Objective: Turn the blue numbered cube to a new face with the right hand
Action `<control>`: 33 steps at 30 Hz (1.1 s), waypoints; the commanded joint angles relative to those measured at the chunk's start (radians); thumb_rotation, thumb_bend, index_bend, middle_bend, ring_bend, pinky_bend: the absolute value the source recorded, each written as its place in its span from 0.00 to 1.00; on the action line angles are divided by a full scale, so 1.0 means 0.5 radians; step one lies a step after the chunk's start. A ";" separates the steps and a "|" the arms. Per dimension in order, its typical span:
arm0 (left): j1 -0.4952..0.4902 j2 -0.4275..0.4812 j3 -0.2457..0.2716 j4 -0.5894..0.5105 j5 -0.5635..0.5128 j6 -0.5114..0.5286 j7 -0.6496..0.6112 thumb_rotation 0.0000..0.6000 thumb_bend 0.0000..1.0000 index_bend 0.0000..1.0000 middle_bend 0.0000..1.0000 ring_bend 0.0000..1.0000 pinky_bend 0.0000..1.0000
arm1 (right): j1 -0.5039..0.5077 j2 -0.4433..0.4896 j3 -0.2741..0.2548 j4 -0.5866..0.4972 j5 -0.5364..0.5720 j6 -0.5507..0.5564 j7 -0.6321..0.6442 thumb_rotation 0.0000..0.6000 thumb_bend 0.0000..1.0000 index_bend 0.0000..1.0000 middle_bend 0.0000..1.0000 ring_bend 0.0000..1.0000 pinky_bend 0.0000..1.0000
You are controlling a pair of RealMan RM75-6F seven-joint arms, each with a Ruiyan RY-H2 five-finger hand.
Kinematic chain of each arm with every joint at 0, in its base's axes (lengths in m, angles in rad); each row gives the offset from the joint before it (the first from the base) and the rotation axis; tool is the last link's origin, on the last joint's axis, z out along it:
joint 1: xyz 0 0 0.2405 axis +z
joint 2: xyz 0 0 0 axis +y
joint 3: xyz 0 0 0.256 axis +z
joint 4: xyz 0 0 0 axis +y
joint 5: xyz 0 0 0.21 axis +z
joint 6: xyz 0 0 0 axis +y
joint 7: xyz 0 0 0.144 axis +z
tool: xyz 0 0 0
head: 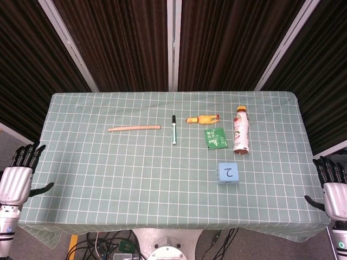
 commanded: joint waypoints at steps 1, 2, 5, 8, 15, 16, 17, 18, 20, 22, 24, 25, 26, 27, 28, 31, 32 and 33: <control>-0.004 0.000 0.003 -0.001 -0.014 -0.018 -0.009 1.00 0.02 0.03 0.00 0.00 0.00 | -0.006 -0.001 0.008 -0.002 -0.003 0.003 0.002 1.00 0.00 0.00 0.00 0.00 0.00; -0.004 0.002 0.004 0.000 -0.017 -0.023 -0.016 1.00 0.02 0.03 0.00 0.00 0.00 | -0.008 0.003 0.011 -0.009 -0.007 0.003 0.006 1.00 0.00 0.00 0.00 0.00 0.00; -0.003 0.005 0.007 -0.004 -0.017 -0.025 -0.033 1.00 0.02 0.03 0.00 0.00 0.00 | -0.010 0.017 0.021 -0.031 -0.016 0.007 0.013 1.00 0.00 0.00 0.00 0.00 0.00; -0.008 0.022 0.011 -0.023 -0.004 -0.029 -0.051 1.00 0.02 0.03 0.00 0.00 0.00 | -0.010 0.038 0.025 -0.065 -0.029 0.000 0.022 1.00 0.06 0.00 0.00 0.00 0.00; -0.007 0.032 0.022 -0.030 0.027 -0.018 -0.075 1.00 0.02 0.03 0.00 0.00 0.00 | 0.019 0.123 0.003 -0.155 -0.055 -0.102 -0.035 1.00 1.00 0.00 0.03 0.00 0.00; -0.004 0.025 0.026 -0.026 0.032 -0.013 -0.076 1.00 0.02 0.03 0.00 0.00 0.00 | 0.022 0.135 0.001 -0.162 -0.070 -0.100 -0.035 1.00 1.00 0.00 0.10 0.03 0.00; 0.001 0.013 0.031 -0.018 0.037 -0.007 -0.078 1.00 0.02 0.03 0.00 0.00 0.00 | 0.024 0.151 0.000 -0.166 -0.084 -0.098 -0.043 1.00 1.00 0.00 0.21 0.10 0.06; 0.003 0.002 0.034 -0.011 0.037 -0.006 -0.082 1.00 0.02 0.03 0.00 0.00 0.00 | 0.027 0.164 -0.003 -0.174 -0.091 -0.104 -0.045 1.00 1.00 0.00 0.32 0.20 0.15; 0.003 -0.020 0.038 0.004 0.030 -0.014 -0.090 1.00 0.02 0.03 0.00 0.00 0.00 | 0.038 0.203 -0.013 -0.213 -0.103 -0.140 -0.021 1.00 1.00 0.00 0.50 0.41 0.42; -0.004 -0.032 0.039 0.018 0.028 -0.028 -0.090 1.00 0.02 0.03 0.00 0.00 0.00 | 0.057 0.243 -0.023 -0.247 -0.114 -0.186 -0.007 1.00 1.00 0.00 0.69 0.60 0.64; -0.012 -0.037 0.038 0.026 0.031 -0.036 -0.090 1.00 0.02 0.03 0.00 0.00 0.00 | 0.076 0.273 -0.032 -0.275 -0.122 -0.234 -0.015 1.00 1.00 0.00 0.82 0.71 0.70; -0.015 -0.037 0.037 0.029 0.033 -0.039 -0.091 1.00 0.02 0.03 0.00 0.00 0.00 | 0.087 0.286 -0.036 -0.292 -0.123 -0.260 -0.024 1.00 1.00 0.00 0.86 0.74 0.72; -0.017 -0.036 0.037 0.032 0.033 -0.043 -0.092 1.00 0.02 0.03 0.00 0.00 0.00 | 0.104 0.303 -0.042 -0.320 -0.123 -0.301 -0.037 1.00 1.00 0.00 0.90 0.77 0.73; -0.019 -0.035 0.037 0.033 0.032 -0.046 -0.094 1.00 0.02 0.03 0.00 0.00 0.00 | 0.118 0.318 -0.048 -0.347 -0.125 -0.336 -0.046 1.00 1.00 0.00 0.92 0.78 0.74; -0.021 -0.033 0.036 0.034 0.031 -0.048 -0.096 1.00 0.02 0.03 0.00 0.00 0.00 | 0.136 0.334 -0.056 -0.378 -0.129 -0.375 -0.051 1.00 1.00 0.00 0.94 0.80 0.75; -0.023 -0.028 0.038 0.040 0.032 -0.052 -0.105 1.00 0.02 0.03 0.00 0.00 0.00 | 0.222 0.405 -0.087 -0.503 -0.154 -0.553 -0.059 1.00 1.00 0.00 0.98 0.83 0.77; -0.021 -0.028 0.040 0.043 0.033 -0.052 -0.110 1.00 0.02 0.03 0.00 0.00 0.00 | 0.267 0.442 -0.099 -0.562 -0.157 -0.647 -0.063 1.00 1.00 0.00 0.98 0.84 0.77; -0.020 -0.028 0.042 0.045 0.033 -0.051 -0.114 1.00 0.02 0.03 0.00 0.00 0.00 | 0.303 0.470 -0.105 -0.607 -0.151 -0.722 -0.064 1.00 1.00 0.00 0.98 0.84 0.77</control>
